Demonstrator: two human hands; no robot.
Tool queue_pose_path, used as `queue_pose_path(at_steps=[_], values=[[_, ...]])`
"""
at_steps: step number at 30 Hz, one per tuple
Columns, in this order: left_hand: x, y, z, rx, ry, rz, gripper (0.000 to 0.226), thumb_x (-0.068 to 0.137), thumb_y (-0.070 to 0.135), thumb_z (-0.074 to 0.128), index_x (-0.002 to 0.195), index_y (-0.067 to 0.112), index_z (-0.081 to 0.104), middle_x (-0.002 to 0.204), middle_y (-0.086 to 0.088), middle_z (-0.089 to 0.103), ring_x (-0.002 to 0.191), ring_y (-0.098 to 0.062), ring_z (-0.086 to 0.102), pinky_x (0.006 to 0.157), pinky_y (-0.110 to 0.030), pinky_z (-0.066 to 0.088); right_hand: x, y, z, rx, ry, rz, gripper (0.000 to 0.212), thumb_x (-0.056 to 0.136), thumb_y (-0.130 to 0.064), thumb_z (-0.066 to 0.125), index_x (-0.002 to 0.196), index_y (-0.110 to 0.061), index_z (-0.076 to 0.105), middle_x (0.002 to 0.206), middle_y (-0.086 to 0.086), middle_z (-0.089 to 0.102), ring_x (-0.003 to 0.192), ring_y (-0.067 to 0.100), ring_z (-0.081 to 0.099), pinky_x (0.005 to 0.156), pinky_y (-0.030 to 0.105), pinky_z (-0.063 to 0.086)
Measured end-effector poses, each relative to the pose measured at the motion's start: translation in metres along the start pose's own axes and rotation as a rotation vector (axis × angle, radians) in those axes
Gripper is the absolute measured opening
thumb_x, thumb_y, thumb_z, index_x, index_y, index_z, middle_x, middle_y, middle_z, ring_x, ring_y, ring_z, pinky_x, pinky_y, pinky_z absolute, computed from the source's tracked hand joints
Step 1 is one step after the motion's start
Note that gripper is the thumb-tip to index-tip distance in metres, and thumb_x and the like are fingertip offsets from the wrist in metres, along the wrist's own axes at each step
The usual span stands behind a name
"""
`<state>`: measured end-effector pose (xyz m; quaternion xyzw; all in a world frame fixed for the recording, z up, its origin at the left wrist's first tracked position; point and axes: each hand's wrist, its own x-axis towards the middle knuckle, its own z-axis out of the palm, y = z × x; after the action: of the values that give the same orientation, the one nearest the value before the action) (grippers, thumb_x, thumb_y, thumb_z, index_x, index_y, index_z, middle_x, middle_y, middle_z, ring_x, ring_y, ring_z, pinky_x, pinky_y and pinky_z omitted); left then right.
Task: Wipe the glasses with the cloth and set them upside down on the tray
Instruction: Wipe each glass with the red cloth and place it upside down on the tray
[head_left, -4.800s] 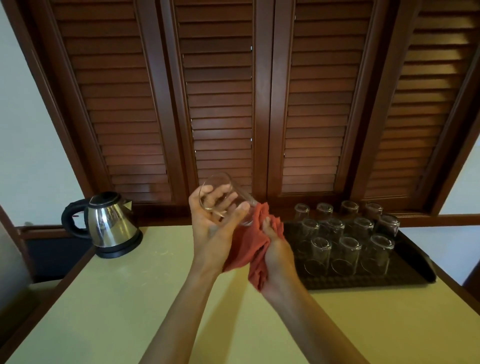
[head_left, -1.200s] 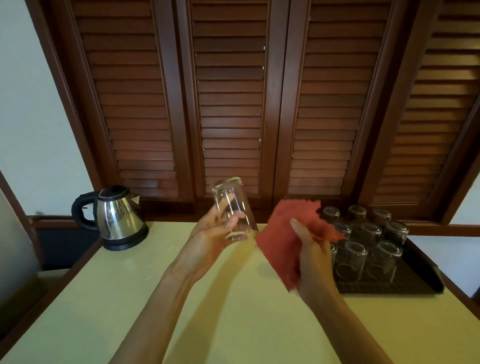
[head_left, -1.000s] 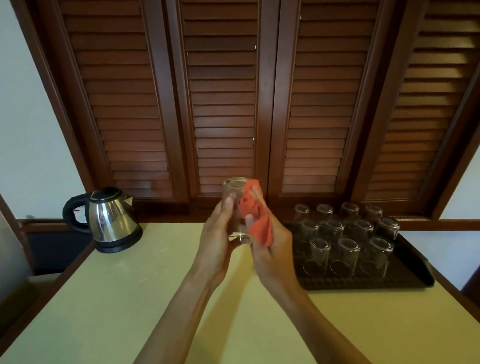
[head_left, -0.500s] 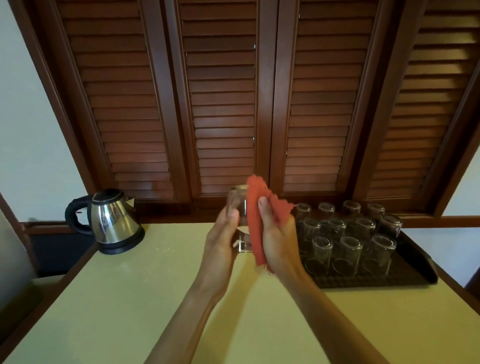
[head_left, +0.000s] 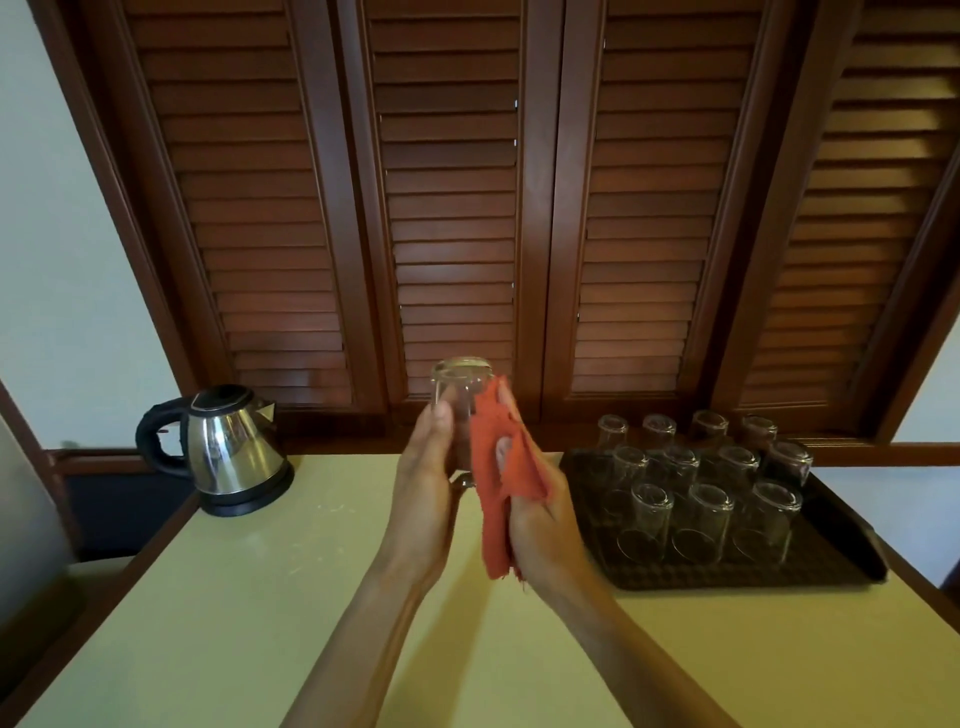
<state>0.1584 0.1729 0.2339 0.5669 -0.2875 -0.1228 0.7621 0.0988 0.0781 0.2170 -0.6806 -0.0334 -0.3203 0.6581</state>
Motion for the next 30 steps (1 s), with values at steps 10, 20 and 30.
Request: queue_pose_path(at_steps=[10, 20, 30], values=[[0.006, 0.007, -0.025, 0.42, -0.262, -0.052, 0.081, 0.057, 0.012, 0.091, 0.131, 0.035, 0.065, 0.122, 0.007, 0.073, 0.087, -0.009, 0.064, 0.077, -0.037, 0.054, 0.019, -0.019, -0.03, -0.005, 0.017, -0.05, 0.022, 0.102, -0.036, 0.056, 0.092, -0.026, 0.073, 0.08, 0.001, 0.072, 0.075, 0.024, 0.068, 0.07, 0.036, 0.056], [0.007, -0.002, -0.028, 0.416, -0.194, -0.073, 0.071, 0.067, 0.002, 0.089, 0.13, 0.025, 0.066, 0.118, 0.003, 0.074, 0.089, -0.012, 0.068, 0.073, -0.024, 0.056, 0.011, -0.008, -0.039, -0.037, -0.107, -0.045, 0.031, 0.101, -0.032, 0.055, 0.129, -0.029, 0.067, 0.122, 0.0, 0.071, 0.11, 0.017, 0.068, 0.093, 0.031, 0.056], [0.005, -0.009, -0.013, 0.05, 0.062, -0.078, 0.07, 0.087, 0.07, 0.059, 0.14, 0.025, 0.049, 0.129, -0.007, 0.069, 0.118, -0.022, 0.07, 0.1, -0.046, 0.057, -0.01, 0.006, 0.003, 0.086, 0.053, 0.187, 0.024, 0.096, -0.039, 0.05, 0.109, -0.026, 0.065, 0.069, -0.02, 0.07, 0.068, -0.004, 0.066, 0.063, 0.014, 0.05]])
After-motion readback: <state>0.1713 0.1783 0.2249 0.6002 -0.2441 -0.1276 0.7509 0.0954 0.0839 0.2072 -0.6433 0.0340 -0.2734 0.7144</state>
